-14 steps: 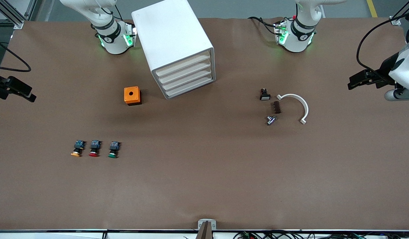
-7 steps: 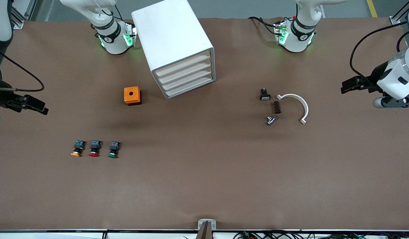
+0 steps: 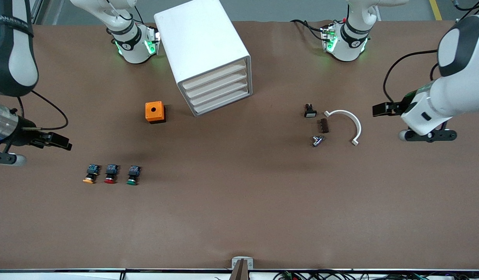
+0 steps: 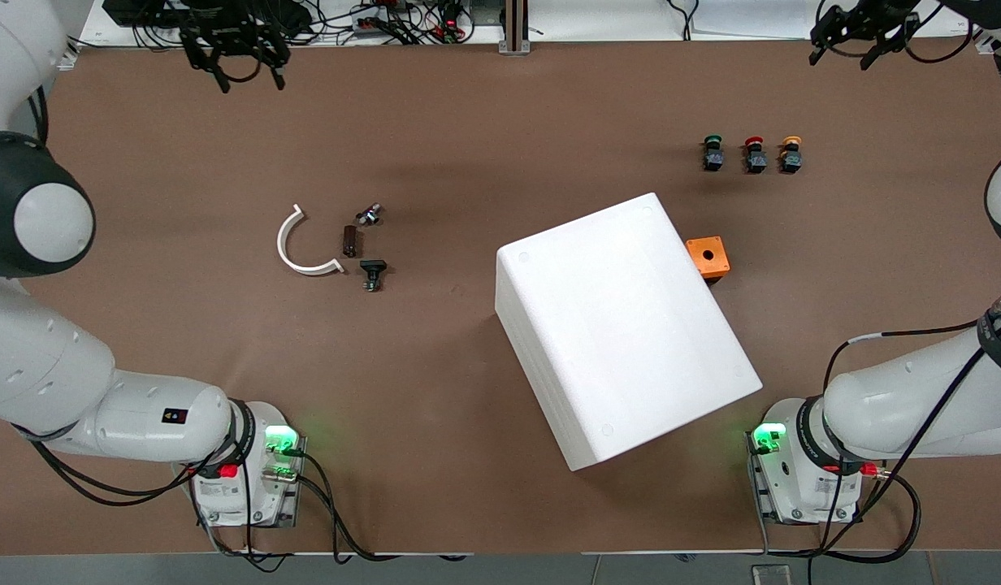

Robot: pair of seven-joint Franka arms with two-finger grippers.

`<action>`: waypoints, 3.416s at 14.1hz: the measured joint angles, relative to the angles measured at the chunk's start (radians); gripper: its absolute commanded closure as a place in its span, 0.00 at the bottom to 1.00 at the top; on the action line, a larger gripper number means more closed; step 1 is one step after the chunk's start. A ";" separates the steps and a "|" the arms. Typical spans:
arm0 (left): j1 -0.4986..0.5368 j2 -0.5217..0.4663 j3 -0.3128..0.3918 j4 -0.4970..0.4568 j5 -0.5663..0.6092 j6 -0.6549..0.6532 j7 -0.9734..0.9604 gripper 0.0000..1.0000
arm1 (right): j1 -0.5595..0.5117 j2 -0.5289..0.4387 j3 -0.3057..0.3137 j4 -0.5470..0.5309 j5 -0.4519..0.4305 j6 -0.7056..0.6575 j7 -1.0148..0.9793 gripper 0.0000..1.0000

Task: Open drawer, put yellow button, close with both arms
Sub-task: 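Grasp the yellow button with the right gripper while the left gripper reaches the drawer, then lift the yellow button with the right gripper while the left gripper pulls the drawer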

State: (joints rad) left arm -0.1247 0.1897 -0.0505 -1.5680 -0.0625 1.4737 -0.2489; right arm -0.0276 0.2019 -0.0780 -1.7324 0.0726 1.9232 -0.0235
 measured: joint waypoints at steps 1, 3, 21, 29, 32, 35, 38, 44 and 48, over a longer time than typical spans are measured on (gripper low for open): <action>-0.022 0.021 -0.001 0.017 -0.020 -0.003 -0.090 0.00 | -0.003 0.011 0.000 -0.022 0.000 0.031 -0.008 0.00; -0.062 0.060 -0.003 0.047 -0.088 -0.006 -0.309 0.00 | -0.013 0.039 0.000 -0.060 0.001 0.104 -0.043 0.00; -0.271 0.448 -0.078 0.147 -0.609 -0.015 -1.679 0.00 | -0.097 0.396 -0.001 -0.140 0.033 0.503 -0.116 0.00; -0.269 0.559 -0.131 0.149 -0.849 -0.060 -1.905 0.00 | -0.097 0.404 0.007 -0.139 0.041 0.507 -0.118 0.83; -0.269 0.612 -0.138 0.149 -0.901 -0.064 -1.961 0.18 | -0.096 0.404 0.011 -0.137 0.042 0.506 -0.120 1.00; -0.271 0.627 -0.176 0.149 -0.955 -0.065 -2.001 0.39 | -0.096 0.404 0.012 -0.134 0.042 0.507 -0.144 1.00; -0.282 0.627 -0.194 0.149 -0.976 -0.066 -2.010 0.46 | -0.096 0.404 0.012 -0.124 0.042 0.507 -0.168 1.00; -0.335 0.643 -0.196 0.119 -0.977 -0.072 -2.021 0.46 | -0.096 0.396 0.014 -0.010 0.042 0.332 -0.180 1.00; -0.368 0.646 -0.203 0.113 -0.998 -0.074 -2.027 0.57 | -0.092 0.376 0.016 0.074 0.044 0.179 -0.178 1.00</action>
State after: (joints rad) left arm -0.4929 0.8355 -0.2539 -1.4548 -1.0602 1.3994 -2.2763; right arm -0.1195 0.5784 -0.0620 -1.6581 0.1162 2.1019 -0.2012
